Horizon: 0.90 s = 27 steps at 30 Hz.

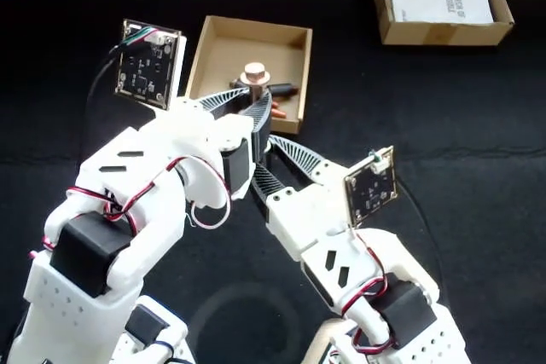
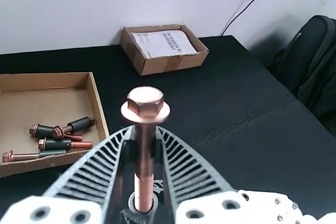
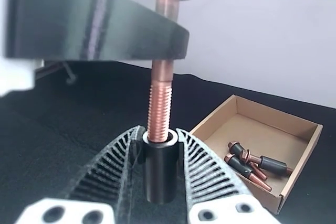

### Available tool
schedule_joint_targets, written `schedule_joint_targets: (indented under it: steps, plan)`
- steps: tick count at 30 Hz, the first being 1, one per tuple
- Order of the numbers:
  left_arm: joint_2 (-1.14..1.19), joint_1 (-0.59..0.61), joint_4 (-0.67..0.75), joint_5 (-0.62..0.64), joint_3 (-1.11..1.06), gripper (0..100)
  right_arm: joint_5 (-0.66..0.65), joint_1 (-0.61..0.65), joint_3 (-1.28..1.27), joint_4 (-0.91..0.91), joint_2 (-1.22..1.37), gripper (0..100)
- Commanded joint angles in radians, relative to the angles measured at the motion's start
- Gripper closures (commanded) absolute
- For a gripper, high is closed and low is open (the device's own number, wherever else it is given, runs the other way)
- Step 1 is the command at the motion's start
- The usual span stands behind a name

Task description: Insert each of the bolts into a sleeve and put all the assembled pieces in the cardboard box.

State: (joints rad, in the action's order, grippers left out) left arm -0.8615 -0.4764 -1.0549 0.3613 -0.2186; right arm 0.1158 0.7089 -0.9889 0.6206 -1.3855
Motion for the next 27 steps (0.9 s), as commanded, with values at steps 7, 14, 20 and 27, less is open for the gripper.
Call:
schedule_joint_targets:
  steps: [7, 14, 20, 27]
  plan:
    - [-0.024, -0.019, -0.002, 0.003, -0.053, 99, 0.003, -0.015, 0.01, -0.001, -0.01, 99.1]
    - [-0.145, -0.102, -0.052, 0.003, -0.131, 99, 0.002, -0.015, 0.01, -0.001, -0.01, 99.1]
    - [-0.179, -0.117, -0.155, -0.005, -0.133, 98, -0.051, -0.015, 0.012, -0.001, -0.01, 99.1]
    - [-0.186, -0.117, -0.232, 0.0, -0.127, 77, -0.06, -0.015, 0.012, -0.001, -0.01, 99.1]
